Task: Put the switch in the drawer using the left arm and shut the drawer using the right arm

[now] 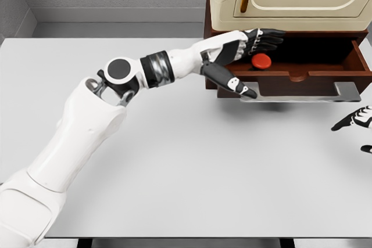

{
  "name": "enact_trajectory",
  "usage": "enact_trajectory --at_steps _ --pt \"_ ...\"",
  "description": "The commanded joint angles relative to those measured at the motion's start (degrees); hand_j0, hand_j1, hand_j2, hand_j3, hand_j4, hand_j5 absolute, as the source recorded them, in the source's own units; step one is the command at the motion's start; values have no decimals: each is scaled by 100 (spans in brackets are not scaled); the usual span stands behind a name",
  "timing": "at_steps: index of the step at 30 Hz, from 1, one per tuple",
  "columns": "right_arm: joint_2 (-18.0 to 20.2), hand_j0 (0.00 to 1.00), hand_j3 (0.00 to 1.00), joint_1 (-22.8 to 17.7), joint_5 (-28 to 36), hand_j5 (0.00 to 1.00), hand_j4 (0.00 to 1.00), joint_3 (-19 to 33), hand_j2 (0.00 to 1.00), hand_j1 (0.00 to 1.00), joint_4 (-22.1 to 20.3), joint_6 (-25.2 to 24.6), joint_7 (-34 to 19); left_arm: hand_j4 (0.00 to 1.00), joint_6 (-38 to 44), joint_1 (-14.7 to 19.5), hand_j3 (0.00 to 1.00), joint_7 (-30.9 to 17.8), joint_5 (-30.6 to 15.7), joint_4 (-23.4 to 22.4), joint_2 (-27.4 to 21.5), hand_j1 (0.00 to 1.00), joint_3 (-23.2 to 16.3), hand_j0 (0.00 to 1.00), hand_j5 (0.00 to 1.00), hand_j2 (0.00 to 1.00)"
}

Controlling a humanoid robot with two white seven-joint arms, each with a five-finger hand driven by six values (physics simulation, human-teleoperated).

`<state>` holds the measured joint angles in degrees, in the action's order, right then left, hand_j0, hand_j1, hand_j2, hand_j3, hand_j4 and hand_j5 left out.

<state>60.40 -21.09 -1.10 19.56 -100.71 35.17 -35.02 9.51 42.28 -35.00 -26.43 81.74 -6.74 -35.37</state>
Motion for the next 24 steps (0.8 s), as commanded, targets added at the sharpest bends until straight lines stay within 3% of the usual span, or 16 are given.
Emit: enact_trajectory --at_steps 1,10,24 --pt "7 75 75 0 39 75 75 -4 75 75 -2 -17 2 100 -11 0 100 0 6 105 24 100 13 100 100 100" --pt "7 75 75 -9 22 75 75 -22 75 75 -2 -17 2 100 -2 -106 100 0 -46 96 -477 100 -22 100 100 100" --pt "-2 75 75 -9 22 75 75 -31 75 75 -2 -17 2 100 24 -88 100 0 -11 26 -249 100 -75 100 100 100"
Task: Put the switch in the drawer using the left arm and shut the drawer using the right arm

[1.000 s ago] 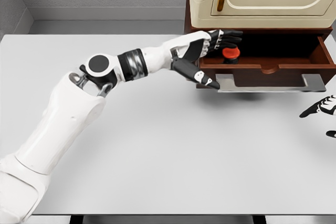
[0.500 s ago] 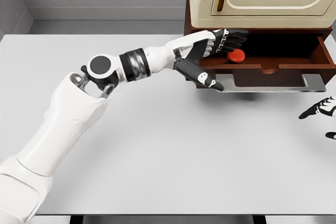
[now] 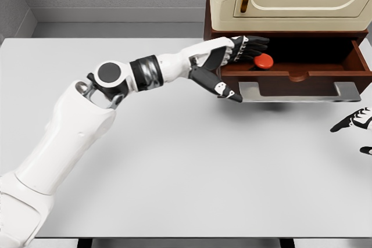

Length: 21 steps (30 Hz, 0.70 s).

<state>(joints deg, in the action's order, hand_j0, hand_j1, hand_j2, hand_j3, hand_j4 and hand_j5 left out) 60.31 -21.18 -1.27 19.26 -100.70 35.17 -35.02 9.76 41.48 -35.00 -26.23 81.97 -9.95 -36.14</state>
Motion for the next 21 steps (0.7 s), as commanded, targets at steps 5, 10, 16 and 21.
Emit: enact_trajectory --at_steps 5,10,16,21 --pt "7 75 75 -9 39 75 75 -1 75 75 -2 -17 2 100 35 35 100 0 -5 -6 309 100 -7 100 100 100" --pt "7 75 75 -9 39 75 75 -1 75 75 -2 -17 2 100 44 53 100 0 206 -155 634 100 -7 100 100 100" --pt "7 75 75 -9 39 75 75 -1 75 75 -2 -17 2 100 17 229 100 0 434 -208 907 100 28 100 100 100" --pt "-2 75 75 -35 39 75 75 -1 75 75 -2 -17 2 100 8 185 100 0 -14 926 99 100 89 100 100 100"
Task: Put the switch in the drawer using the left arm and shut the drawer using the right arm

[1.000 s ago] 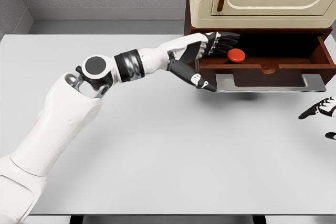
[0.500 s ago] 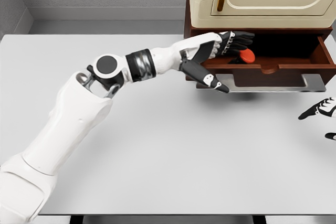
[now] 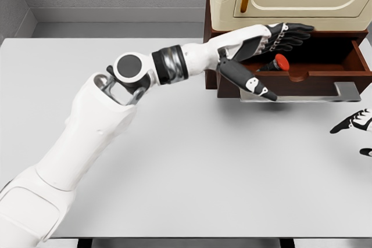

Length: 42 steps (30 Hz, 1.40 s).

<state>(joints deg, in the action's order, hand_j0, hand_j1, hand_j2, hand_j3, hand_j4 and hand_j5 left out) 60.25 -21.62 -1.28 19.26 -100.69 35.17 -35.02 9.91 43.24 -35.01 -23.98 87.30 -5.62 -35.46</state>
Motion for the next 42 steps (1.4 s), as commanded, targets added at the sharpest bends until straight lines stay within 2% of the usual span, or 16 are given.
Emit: enact_trajectory --at_steps 1,4,8,11,21,27,35,37,40,42 --pt "5 75 75 0 40 75 75 -1 75 75 -3 -17 2 100 2 0 100 1 -301 393 -422 100 30 100 100 100" --pt "5 75 75 0 40 75 75 -1 75 75 -3 -17 2 100 11 -88 100 1 -362 306 -633 100 92 100 100 100" --pt "5 75 75 0 40 75 75 -1 75 75 -3 -17 2 100 54 -70 100 1 -353 -301 -572 100 39 100 100 100" --pt "-4 75 75 9 40 75 75 -1 75 75 -3 -17 2 100 265 -62 100 1 -353 -503 -361 100 -110 100 100 100" --pt "-4 75 75 0 40 75 75 -10 75 75 -3 -17 2 100 573 -9 100 1 -301 -521 237 100 -189 100 100 100" --pt "-4 76 76 -26 31 76 76 -19 76 76 6 -17 2 100 564 176 100 1 -274 -1066 562 100 -224 100 100 100" --pt "-4 76 76 -35 23 76 76 -28 76 76 6 -17 2 100 582 185 100 1 -353 -890 457 100 -154 100 100 100" --pt "-4 76 76 -35 23 76 76 -19 76 76 6 -17 2 100 810 193 100 1 -678 -714 184 100 -145 100 100 100" --pt "-4 76 76 -35 23 76 76 -28 76 76 6 -17 2 100 854 193 100 1 -731 -582 44 100 -136 100 100 100" --pt "-4 76 76 -35 23 76 76 -28 76 76 6 -17 2 100 1039 202 100 1 -960 -591 -62 100 -119 100 100 100"
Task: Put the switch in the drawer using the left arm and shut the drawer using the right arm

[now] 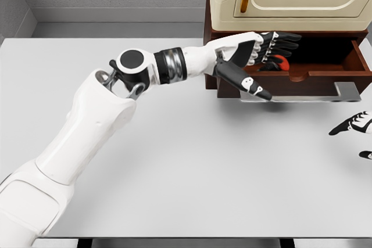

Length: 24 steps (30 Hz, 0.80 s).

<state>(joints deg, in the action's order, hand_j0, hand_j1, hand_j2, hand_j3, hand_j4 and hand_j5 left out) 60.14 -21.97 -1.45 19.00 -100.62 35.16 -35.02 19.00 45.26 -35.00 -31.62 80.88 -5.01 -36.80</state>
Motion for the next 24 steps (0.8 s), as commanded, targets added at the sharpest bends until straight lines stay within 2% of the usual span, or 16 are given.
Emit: enact_trajectory --at_steps 1,4,9,20,24 --pt "7 76 76 0 39 76 76 -2 76 76 -2 -16 2 100 147 0 100 0 -195 41 -123 100 15 100 100 100" --pt "7 76 76 0 39 76 76 -2 76 76 -2 -16 2 100 262 26 100 0 -187 -20 -114 100 129 100 100 100" --pt "7 76 76 -9 39 76 76 -2 76 76 -2 -16 2 100 271 176 100 0 -160 -372 -44 100 103 100 100 100" --pt "7 76 76 -9 39 76 76 -2 76 76 -2 -16 2 100 253 167 100 0 -134 -424 343 100 42 100 100 100" --pt "7 76 76 -9 39 76 76 -2 76 76 -2 -16 2 100 235 176 100 0 -125 -433 343 100 50 100 100 100"
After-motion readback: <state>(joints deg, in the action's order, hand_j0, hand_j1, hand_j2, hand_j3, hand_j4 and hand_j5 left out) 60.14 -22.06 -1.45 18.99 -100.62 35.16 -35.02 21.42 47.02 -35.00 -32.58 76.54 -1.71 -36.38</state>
